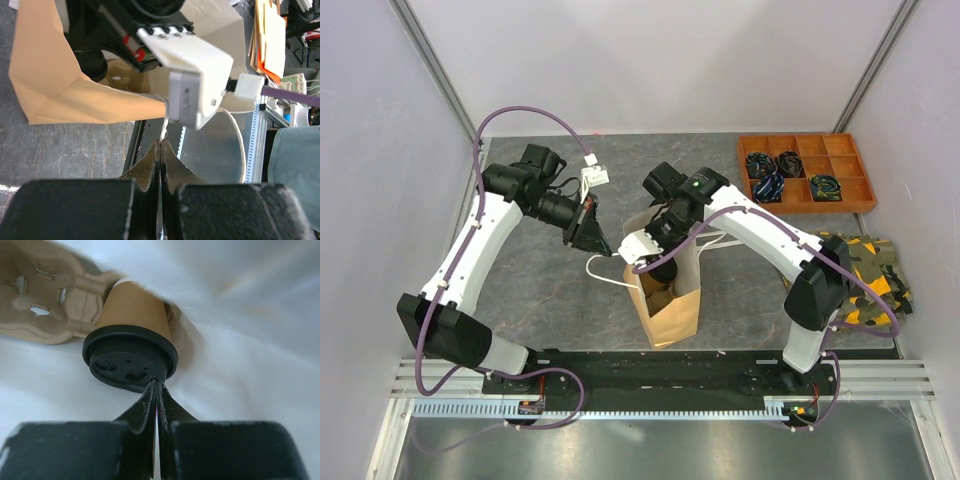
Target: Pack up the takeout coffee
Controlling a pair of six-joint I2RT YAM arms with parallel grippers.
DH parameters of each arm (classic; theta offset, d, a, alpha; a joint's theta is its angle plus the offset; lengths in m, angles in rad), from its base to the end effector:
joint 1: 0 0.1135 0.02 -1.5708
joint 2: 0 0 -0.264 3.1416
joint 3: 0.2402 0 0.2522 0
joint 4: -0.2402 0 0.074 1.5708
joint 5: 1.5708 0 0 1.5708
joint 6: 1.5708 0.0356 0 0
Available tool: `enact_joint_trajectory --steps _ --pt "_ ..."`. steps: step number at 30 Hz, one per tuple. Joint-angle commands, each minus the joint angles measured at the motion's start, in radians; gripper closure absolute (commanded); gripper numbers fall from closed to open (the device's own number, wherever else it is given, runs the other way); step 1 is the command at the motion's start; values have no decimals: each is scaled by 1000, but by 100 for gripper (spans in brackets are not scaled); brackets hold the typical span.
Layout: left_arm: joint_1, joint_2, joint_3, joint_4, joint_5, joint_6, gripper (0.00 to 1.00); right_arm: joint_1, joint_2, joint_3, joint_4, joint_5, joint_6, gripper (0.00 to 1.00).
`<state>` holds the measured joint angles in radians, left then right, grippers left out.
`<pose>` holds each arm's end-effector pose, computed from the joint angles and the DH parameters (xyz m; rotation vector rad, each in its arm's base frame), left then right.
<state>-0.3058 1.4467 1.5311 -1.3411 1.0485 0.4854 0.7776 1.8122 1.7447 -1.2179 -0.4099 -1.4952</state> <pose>0.2336 -0.1061 0.3686 1.1358 2.1452 -1.3577 0.2477 0.2638 0.3108 -2.4900 1.0661 0.3903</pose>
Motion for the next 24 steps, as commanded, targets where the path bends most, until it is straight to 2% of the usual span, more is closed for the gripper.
enact_joint_trajectory --steps 1,3,10,24 --pt "30 -11 -5 -66 -5 56 98 -15 -71 -48 0 -62 -92 97" --pt "39 -8 -5 -66 -1 59 98 -15 -71 -53 1 -90 -118 100" --pt "56 -8 -6 -75 5 76 98 -17 -62 -73 4 -122 -192 100" --pt "56 4 27 -78 27 91 98 -1 -7 -67 -20 -27 -229 100"
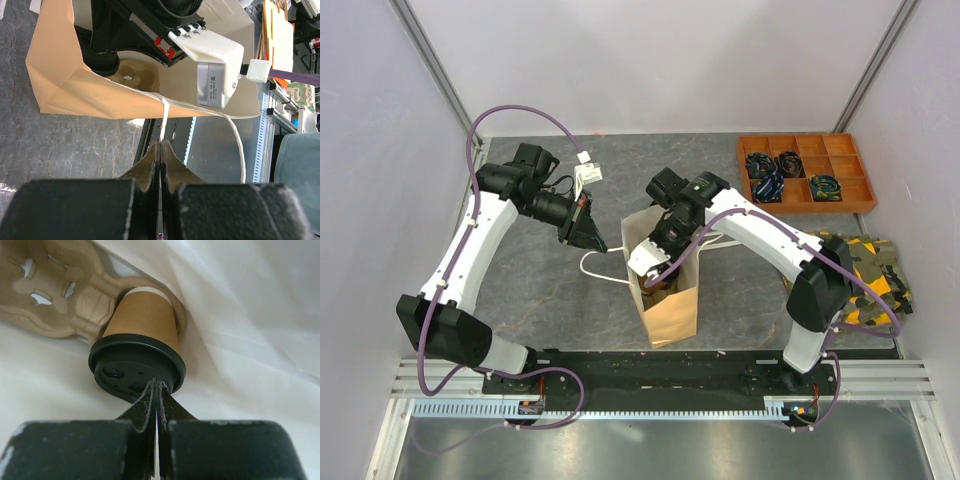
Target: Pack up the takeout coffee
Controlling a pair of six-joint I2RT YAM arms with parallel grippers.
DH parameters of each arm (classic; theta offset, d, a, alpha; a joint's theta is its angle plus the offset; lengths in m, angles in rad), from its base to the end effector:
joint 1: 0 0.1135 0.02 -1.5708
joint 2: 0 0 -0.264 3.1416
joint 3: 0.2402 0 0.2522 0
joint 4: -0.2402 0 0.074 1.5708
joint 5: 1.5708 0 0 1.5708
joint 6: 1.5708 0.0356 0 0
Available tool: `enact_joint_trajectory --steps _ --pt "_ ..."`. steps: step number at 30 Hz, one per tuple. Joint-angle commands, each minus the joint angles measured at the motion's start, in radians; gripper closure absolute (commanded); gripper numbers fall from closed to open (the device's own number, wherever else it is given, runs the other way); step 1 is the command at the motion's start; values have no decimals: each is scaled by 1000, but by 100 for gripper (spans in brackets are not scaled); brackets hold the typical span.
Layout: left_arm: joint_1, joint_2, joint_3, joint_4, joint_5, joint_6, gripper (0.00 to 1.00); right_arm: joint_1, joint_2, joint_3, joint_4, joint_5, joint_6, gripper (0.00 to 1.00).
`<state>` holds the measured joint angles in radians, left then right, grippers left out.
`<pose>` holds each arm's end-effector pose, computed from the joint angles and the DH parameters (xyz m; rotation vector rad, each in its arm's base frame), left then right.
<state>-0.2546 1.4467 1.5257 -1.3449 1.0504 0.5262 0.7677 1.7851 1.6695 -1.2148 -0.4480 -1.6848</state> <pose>0.2383 -0.0939 0.3671 1.1082 2.1328 -1.3248 0.2423 0.2553 0.2998 -2.5686 0.8428 0.4076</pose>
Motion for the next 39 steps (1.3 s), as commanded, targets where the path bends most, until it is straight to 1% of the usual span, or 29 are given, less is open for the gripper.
enact_joint_trajectory --steps 1,9,17,26,30,35,38,39 --pt "5 6 34 -74 28 49 98 10 22 9 -23 20 -41 100" --pt "3 14 42 -68 39 44 98 18 49 19 -31 51 -50 100" --pt "3 21 34 -56 45 44 98 19 59 27 -11 29 -35 100" --pt "3 27 34 -48 51 37 98 7 34 13 41 -41 -10 99" --pt "3 27 33 -46 53 34 98 2 33 7 50 -70 -10 96" --pt "3 24 30 -46 53 31 98 -5 23 10 57 -83 8 91" --pt "3 20 27 -45 53 31 98 -14 19 16 51 -86 33 80" --pt "3 20 28 -45 51 32 98 -18 16 15 49 -86 37 70"
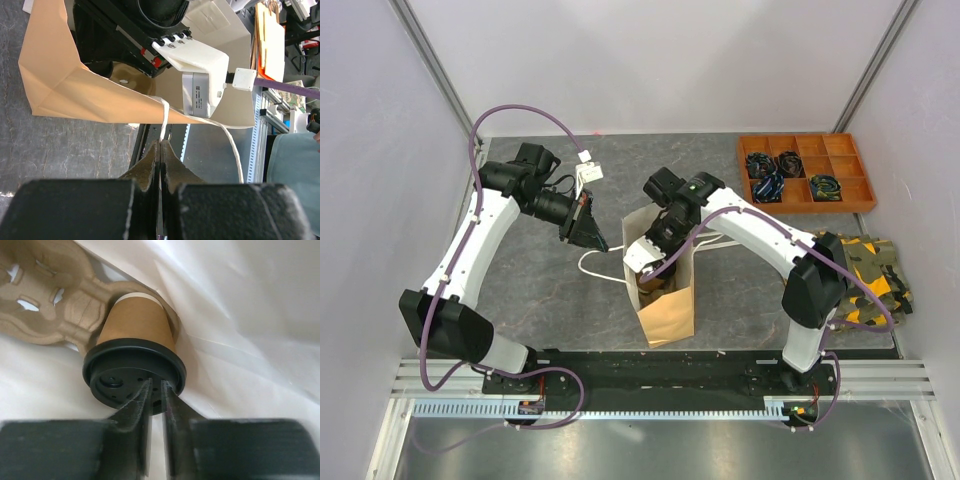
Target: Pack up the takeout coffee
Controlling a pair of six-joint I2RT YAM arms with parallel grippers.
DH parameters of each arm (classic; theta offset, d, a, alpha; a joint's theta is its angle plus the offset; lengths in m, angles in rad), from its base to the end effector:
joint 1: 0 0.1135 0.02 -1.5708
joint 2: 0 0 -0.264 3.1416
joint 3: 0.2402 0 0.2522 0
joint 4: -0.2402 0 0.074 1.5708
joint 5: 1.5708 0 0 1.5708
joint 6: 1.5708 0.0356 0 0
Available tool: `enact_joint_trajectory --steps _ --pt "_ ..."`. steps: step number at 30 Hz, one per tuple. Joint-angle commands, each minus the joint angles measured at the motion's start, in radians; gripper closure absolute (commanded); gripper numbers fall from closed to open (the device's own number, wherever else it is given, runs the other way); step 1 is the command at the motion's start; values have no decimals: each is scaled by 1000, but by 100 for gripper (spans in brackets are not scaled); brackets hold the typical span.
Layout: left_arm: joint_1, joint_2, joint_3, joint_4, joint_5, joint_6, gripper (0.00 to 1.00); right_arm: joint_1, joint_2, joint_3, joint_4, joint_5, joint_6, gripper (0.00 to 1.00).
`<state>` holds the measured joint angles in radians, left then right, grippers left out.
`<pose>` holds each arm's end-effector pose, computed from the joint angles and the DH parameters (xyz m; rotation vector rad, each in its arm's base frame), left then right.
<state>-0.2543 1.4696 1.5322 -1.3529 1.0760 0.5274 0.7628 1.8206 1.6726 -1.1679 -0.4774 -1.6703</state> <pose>0.2430 -0.0955 0.3640 1.0978 2.1351 -1.3683 0.2511 0.2627 0.2903 -2.5371 0.8495 0.4347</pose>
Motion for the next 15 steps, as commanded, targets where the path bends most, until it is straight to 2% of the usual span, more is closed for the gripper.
enact_joint_trajectory --steps 1,2,3,9,12,15 --pt "3 -3 22 -37 25 31 98 -14 -29 10 -6 -55 20 63" --pt "4 -3 19 -37 25 31 98 -19 -33 0 -7 -50 17 58" --pt "3 -3 19 -37 25 34 98 -19 -38 -7 -9 -46 9 48" --pt "3 -3 14 -37 30 37 98 -22 -60 -19 -22 -9 0 20" --pt "3 -5 13 -34 28 37 98 -22 -57 -27 -21 -1 -17 13" --pt "3 -5 14 -32 29 37 98 -20 -44 -24 -45 16 -57 11"
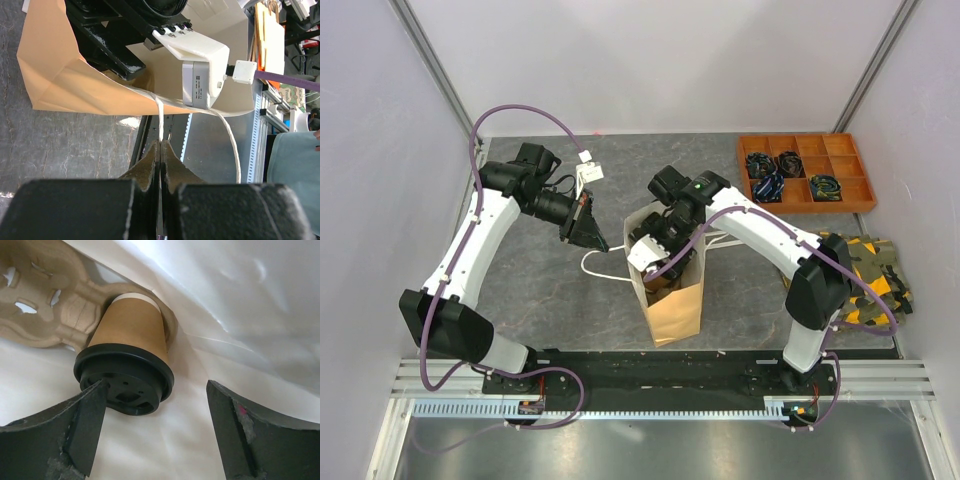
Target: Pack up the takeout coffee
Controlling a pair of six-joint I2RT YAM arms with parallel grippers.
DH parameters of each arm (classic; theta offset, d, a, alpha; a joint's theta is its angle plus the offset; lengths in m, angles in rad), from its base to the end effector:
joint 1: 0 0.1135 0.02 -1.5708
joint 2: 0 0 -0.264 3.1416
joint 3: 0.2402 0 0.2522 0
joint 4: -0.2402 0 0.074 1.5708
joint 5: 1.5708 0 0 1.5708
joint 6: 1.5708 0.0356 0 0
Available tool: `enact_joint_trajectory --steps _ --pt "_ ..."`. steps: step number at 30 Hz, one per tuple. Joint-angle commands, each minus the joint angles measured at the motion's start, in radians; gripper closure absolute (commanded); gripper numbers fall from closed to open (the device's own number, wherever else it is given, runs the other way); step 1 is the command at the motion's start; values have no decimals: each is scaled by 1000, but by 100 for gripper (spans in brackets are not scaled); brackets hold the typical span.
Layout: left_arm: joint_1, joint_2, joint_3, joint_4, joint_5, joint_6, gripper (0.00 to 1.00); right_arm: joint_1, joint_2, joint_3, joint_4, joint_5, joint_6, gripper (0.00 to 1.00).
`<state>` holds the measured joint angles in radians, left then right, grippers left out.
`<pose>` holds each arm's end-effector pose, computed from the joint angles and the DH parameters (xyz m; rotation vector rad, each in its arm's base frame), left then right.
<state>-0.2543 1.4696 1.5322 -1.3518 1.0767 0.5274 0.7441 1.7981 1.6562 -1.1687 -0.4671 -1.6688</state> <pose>0.2431 -0.0956 0.3641 1.0981 2.1336 -1.3685 0.2523 0.2541 0.2932 -2.5286 0.8753 0.4133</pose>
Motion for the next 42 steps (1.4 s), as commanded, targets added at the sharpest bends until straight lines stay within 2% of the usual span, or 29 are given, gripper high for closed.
enact_joint_trajectory --steps 1,7,22,25,26,28,29,32,42 --pt "3 -5 14 -33 29 36 98 -3 -20 -4 -52 8 -66 11" --pt "3 1 25 -30 28 36 98 0 4 13 -114 34 -128 10" --pt "3 14 46 -26 34 16 98 9 76 10 -56 84 -82 13" --pt "3 12 49 -20 32 10 98 14 83 19 -48 94 -74 21" --pt "1 12 49 -18 35 5 98 12 83 22 -48 97 -68 28" --pt "0 11 52 -17 35 3 98 14 76 36 -49 99 -59 35" --pt "-3 11 54 -15 32 -1 98 14 75 40 -49 97 -49 44" --pt "-10 6 55 -3 29 -13 98 14 64 56 -63 91 -46 52" --pt "-54 -8 82 52 -4 -89 98 14 15 93 -80 48 -54 57"
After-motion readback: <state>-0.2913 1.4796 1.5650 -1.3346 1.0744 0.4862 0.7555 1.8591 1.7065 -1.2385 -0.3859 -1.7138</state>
